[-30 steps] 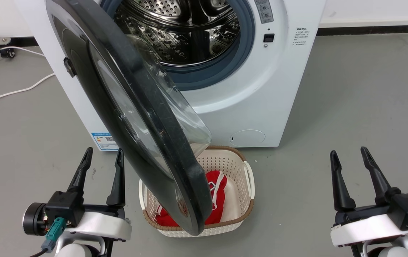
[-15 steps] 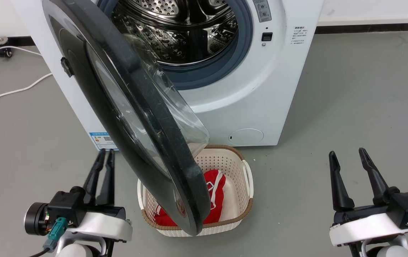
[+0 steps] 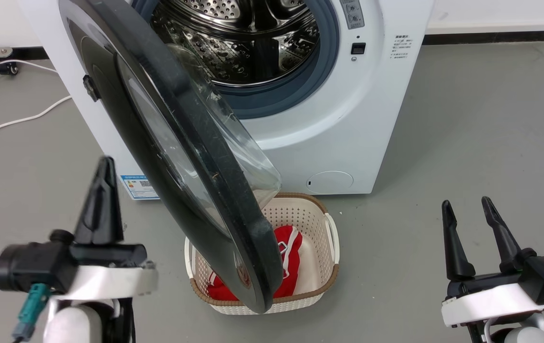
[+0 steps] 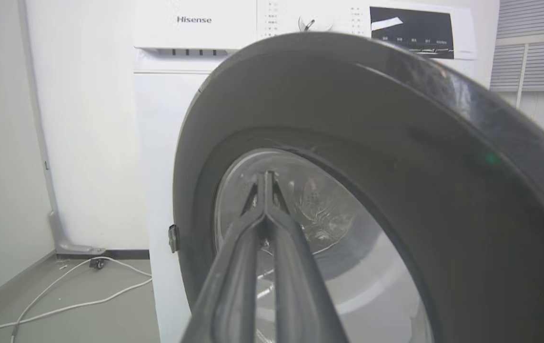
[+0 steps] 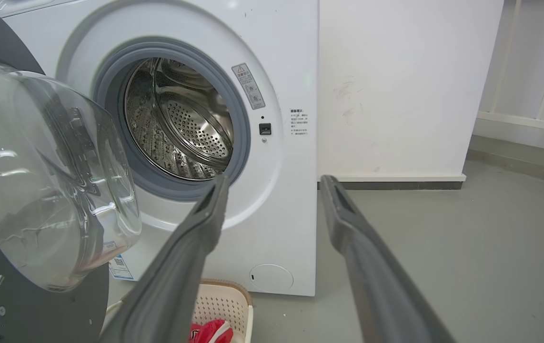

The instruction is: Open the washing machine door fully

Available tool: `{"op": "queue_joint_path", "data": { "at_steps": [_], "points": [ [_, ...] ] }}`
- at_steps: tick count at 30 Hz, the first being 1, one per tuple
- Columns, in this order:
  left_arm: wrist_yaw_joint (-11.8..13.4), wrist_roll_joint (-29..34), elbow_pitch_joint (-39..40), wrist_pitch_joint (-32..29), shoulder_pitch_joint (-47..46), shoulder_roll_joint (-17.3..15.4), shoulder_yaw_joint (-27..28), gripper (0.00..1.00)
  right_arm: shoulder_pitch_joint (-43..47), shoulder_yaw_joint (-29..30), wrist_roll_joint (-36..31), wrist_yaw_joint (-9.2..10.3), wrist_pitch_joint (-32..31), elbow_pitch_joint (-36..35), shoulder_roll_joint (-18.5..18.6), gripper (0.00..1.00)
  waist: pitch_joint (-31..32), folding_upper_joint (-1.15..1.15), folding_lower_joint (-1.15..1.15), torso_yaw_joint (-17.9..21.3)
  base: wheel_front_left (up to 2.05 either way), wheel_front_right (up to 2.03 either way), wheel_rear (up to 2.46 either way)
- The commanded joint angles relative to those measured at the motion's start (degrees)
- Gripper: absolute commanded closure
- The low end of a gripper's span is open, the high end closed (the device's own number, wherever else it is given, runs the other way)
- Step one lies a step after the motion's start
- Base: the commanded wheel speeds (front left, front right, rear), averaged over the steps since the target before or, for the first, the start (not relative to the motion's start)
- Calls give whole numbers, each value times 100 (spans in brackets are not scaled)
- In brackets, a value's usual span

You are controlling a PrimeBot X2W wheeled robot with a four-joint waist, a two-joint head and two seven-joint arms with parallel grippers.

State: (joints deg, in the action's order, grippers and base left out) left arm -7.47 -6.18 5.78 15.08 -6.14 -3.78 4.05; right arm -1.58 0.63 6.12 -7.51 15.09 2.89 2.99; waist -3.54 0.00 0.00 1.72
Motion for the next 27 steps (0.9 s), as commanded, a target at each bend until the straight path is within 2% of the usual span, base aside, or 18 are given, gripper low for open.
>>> {"op": "queue_joint_path", "data": {
  "at_steps": [1, 11, 15, 20, 27],
  "points": [
    [18, 22, 159, 13, -105, 1, 41, 100, -61, 6, 66, 4, 8, -7, -22, 0, -10, 0, 0, -16, 0, 0, 0],
    [8, 153, 1427, 12, -564, 35, 38, 100, -84, 17, 21, 4, 8, -31, -22, 0, -58, 0, 0, -58, 0, 0, 0],
    [2, 185, 2049, 9, -739, 46, -181, 100, -103, 20, 29, 4, 8, -18, -22, 0, -77, 0, 0, -41, 0, 0, 0],
    [-4, 144, 2611, 8, -857, -59, -755, 100, -87, 23, 84, 4, 8, 16, -22, 0, -77, 0, 0, -28, 0, 0, 0],
    [-6, -86, 2737, -2, -655, -383, -2055, 100, -56, 22, 131, 4, 8, 49, -22, 0, -53, 0, 0, -36, 0, 0, 0]
  ]
}}
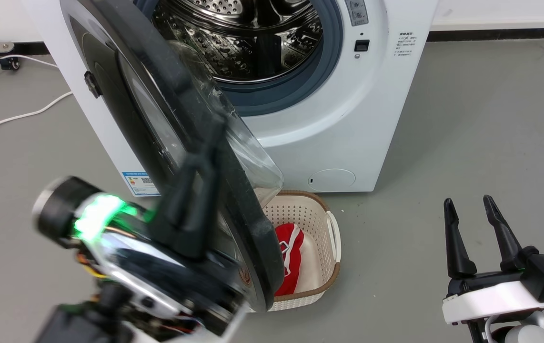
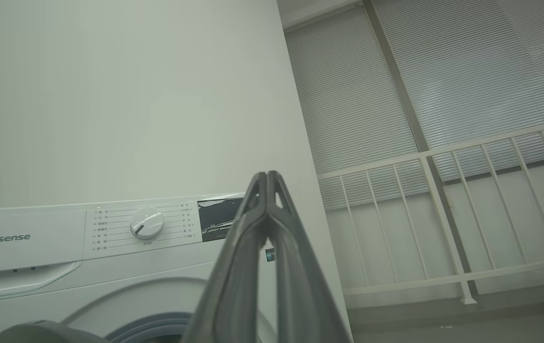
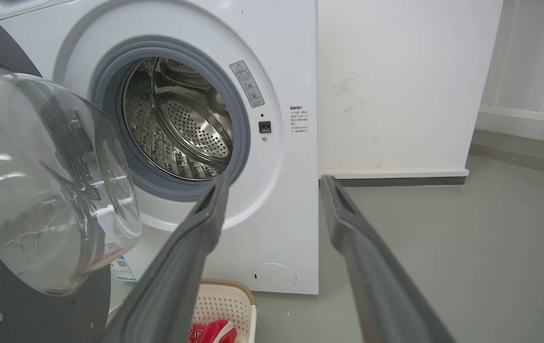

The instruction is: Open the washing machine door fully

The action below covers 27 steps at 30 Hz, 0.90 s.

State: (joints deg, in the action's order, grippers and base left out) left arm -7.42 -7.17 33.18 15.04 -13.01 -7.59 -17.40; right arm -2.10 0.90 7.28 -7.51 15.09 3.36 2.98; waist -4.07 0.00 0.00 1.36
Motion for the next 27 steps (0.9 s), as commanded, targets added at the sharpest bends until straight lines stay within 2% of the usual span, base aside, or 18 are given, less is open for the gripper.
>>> {"op": "queue_joint_path", "data": {
  "at_steps": [1, 6, 16, 27],
  "points": [
    [-10, -35, -17, -42, 62, -37, -79, 100, 2, -4, 14, 4, 8, 13, -21, 0, 5, 0, 0, -2, 0, 0, 0],
    [-4, -260, -151, -517, 424, -168, -692, 100, 34, -7, 27, 4, 8, 63, -19, 0, 24, 0, 0, -6, 0, 0, 0],
    [-5, -897, -887, -1604, 1135, -364, -1065, 100, 58, -35, 68, 4, 8, 115, -20, 0, 30, 0, 0, -88, 0, 0, 0],
    [62, -946, -1987, -1567, 675, -101, -1227, 100, -34, -114, 87, 4, -5, 195, -19, 0, -19, 0, 0, -11, 0, 0, 0]
  ]
}}
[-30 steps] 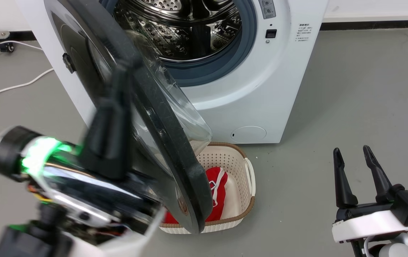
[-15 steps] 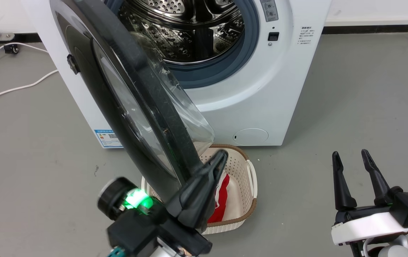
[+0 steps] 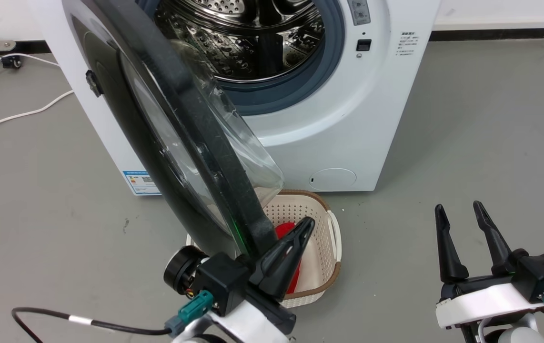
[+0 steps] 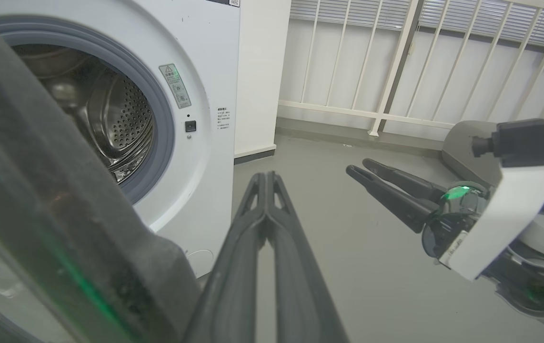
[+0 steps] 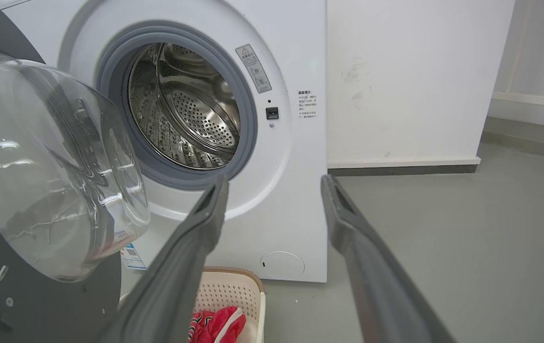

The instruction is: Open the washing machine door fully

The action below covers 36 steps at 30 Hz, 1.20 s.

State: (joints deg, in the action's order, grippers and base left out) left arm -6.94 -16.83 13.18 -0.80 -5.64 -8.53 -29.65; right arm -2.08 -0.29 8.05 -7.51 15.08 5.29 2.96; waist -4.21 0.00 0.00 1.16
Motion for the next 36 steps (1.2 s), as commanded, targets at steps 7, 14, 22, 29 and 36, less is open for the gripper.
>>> {"op": "queue_joint_path", "data": {
  "at_steps": [7, 14, 22, 29, 36],
  "points": [
    [241, 90, -267, 101, -125, 44, 144, 100, -22, 21, 74, 4, -12, 51, -17, 0, -33, 0, 0, 85, 0, 0, 0],
    [443, 115, -329, 36, -58, -10, 249, 100, -38, 25, 148, 4, -9, 95, -17, 0, -48, 0, 0, 40, 0, 0, 0],
    [744, 170, -65, -77, 331, -164, 380, 100, -10, 20, 225, 3, -16, 154, -17, 0, -44, 0, 0, -112, 0, 0, 0],
    [881, 230, 342, -129, 626, -322, 412, 100, -12, 52, 208, 4, -68, 174, -17, 0, -58, 0, 0, -444, 0, 0, 0],
    [963, 252, 648, -160, 864, -370, 351, 100, -1, 86, 172, 4, -149, 169, -16, 0, -38, 0, 0, -757, 0, 0, 0]
  ]
}}
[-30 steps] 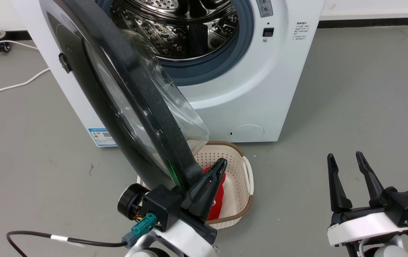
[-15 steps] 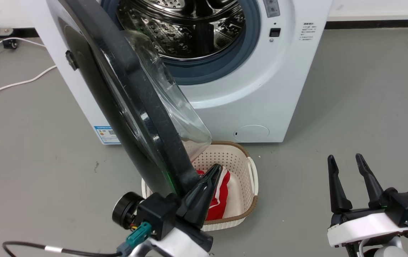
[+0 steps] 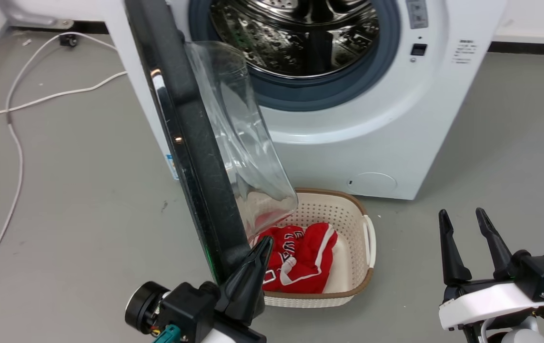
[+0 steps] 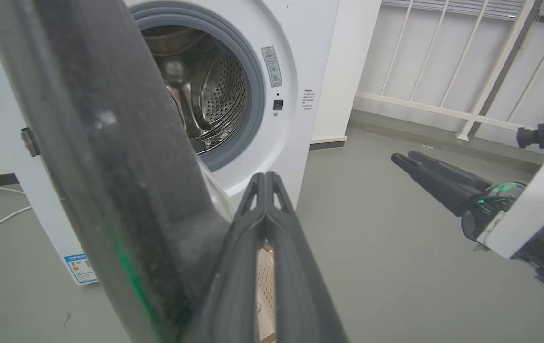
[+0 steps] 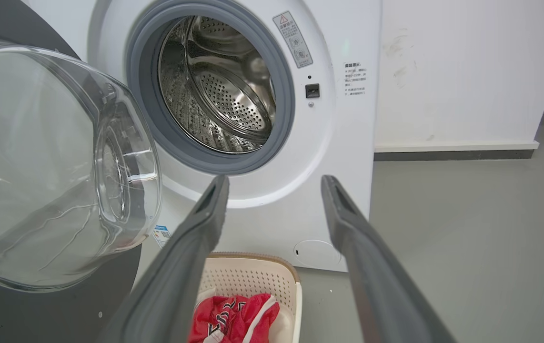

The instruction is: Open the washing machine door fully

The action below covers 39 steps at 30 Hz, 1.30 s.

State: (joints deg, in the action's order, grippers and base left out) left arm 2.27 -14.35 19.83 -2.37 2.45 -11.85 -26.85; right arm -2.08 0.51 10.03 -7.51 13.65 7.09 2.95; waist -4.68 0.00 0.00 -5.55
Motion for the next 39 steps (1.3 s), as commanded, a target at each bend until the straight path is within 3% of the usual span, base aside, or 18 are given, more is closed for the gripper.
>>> {"op": "queue_joint_path", "data": {
  "at_steps": [1, 17, 31, 39],
  "points": [
    [59, -2, 41, -8, 96, -37, 66, 100, 7, 7, -28, 4, -21, -20, -15, 0, 10, 0, 0, -141, 0, 0, 0],
    [352, -1, 394, -138, 280, -224, 341, 100, 90, -10, 9, 4, -215, -84, -14, 0, 18, 0, 0, -972, 0, 0, 0],
    [672, 62, 542, -229, 322, -518, 888, 100, 28, -90, 104, 4, -230, -16, -14, 0, -49, 0, 0, -1327, 0, 0, 0],
    [827, -110, 199, -108, 229, -704, 1460, 100, -17, -132, 98, 3, -239, 13, -14, 0, -144, 0, 0, -1346, 0, 0, 0]
  ]
}}
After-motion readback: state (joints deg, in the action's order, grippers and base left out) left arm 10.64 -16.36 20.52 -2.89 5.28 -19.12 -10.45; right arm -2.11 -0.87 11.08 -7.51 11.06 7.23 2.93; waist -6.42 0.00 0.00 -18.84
